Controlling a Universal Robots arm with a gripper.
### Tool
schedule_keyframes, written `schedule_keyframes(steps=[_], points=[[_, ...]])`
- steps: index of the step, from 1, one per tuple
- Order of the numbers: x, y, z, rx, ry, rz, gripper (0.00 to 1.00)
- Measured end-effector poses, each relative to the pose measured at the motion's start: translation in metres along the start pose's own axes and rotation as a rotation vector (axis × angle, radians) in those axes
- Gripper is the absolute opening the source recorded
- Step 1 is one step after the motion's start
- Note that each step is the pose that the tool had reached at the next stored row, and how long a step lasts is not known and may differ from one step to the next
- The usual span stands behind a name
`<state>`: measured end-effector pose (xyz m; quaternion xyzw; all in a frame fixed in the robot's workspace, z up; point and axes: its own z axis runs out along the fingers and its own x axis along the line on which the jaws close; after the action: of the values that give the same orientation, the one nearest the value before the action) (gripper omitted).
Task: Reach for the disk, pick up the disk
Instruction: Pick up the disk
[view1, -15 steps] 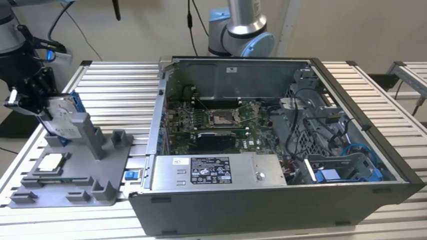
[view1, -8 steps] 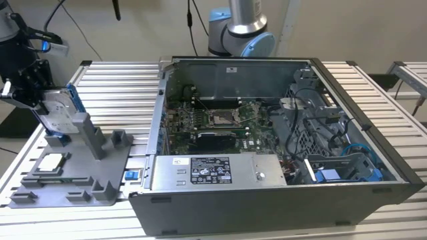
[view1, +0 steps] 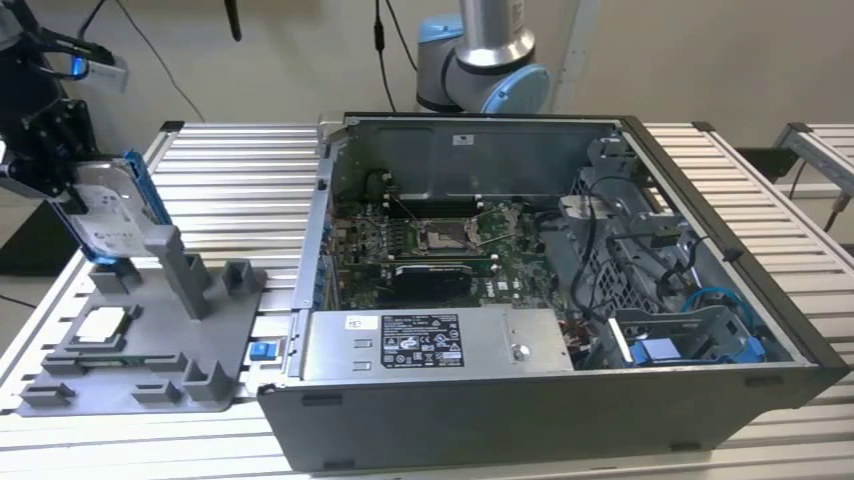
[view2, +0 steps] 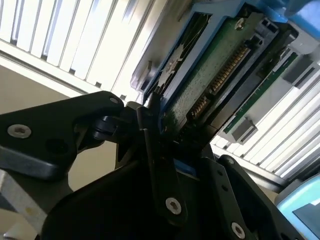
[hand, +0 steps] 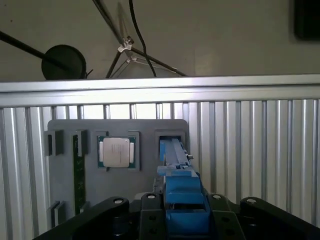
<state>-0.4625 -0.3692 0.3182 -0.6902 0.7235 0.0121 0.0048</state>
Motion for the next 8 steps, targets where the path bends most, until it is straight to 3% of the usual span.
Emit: schedule_keyframes(steps=[8], points=[[-0.0009, 0.0004, -0.0368, 0.0, 0.0, 0.0, 0.0]])
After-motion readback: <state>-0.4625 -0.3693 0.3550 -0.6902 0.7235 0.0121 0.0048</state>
